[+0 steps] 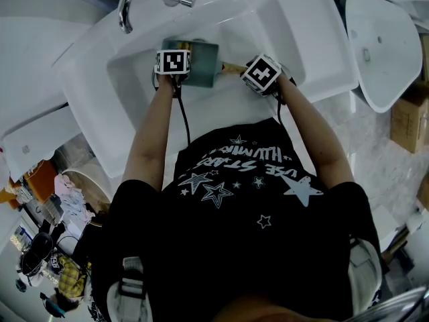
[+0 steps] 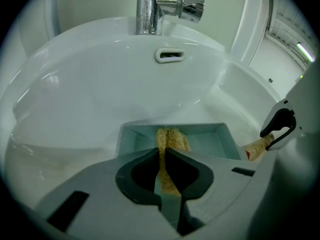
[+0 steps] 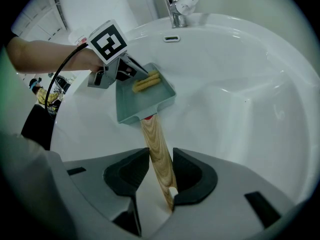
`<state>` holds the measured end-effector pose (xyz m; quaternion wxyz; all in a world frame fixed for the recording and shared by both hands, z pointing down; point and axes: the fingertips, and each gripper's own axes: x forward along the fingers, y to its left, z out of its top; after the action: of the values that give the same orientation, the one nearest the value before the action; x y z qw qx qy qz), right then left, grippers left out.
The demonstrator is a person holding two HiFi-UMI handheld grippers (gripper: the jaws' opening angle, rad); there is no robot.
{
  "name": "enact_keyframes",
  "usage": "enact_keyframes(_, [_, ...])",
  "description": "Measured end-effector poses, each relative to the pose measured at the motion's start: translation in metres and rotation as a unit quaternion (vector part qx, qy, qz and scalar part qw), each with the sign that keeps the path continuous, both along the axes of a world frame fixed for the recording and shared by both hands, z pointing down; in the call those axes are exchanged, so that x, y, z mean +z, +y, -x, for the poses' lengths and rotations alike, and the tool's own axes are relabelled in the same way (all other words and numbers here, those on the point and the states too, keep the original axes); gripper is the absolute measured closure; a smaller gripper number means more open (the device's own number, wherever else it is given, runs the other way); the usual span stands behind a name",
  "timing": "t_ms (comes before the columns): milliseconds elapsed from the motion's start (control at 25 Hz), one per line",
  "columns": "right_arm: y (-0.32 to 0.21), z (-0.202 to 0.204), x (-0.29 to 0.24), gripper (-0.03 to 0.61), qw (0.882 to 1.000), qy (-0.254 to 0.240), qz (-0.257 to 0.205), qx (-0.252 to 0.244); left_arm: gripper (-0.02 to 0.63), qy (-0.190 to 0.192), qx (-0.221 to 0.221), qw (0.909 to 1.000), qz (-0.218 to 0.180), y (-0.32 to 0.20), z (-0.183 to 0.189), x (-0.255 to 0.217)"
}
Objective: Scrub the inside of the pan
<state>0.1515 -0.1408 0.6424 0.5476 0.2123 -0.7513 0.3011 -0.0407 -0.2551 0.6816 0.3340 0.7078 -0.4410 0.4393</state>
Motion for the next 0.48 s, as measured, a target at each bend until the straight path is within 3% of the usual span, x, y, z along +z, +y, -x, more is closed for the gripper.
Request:
enact_keyframes(200, [-0.001,-0.001,0.0,0.434,1.0,0.0,0.0,-0.001,0.571,-0.025,-0.005,0.9997,-0.004,-0.004,0.013,-0.01])
enact_keyframes(360, [-0.001,-0.001,0.0,0.434,1.0,0.002,-0.001,-0.001,0.571,-0.008,-0.013,0.9998,-0.008,-0.006,0.014,-0.007])
enact_keyframes(480, [-0.001,-0.001,0.001,0.434,1.0,0.005,-0.001,-0.002,0.571,-0.021,-0.016,0.9996,-0.01,-0.007,0.016,-0.008])
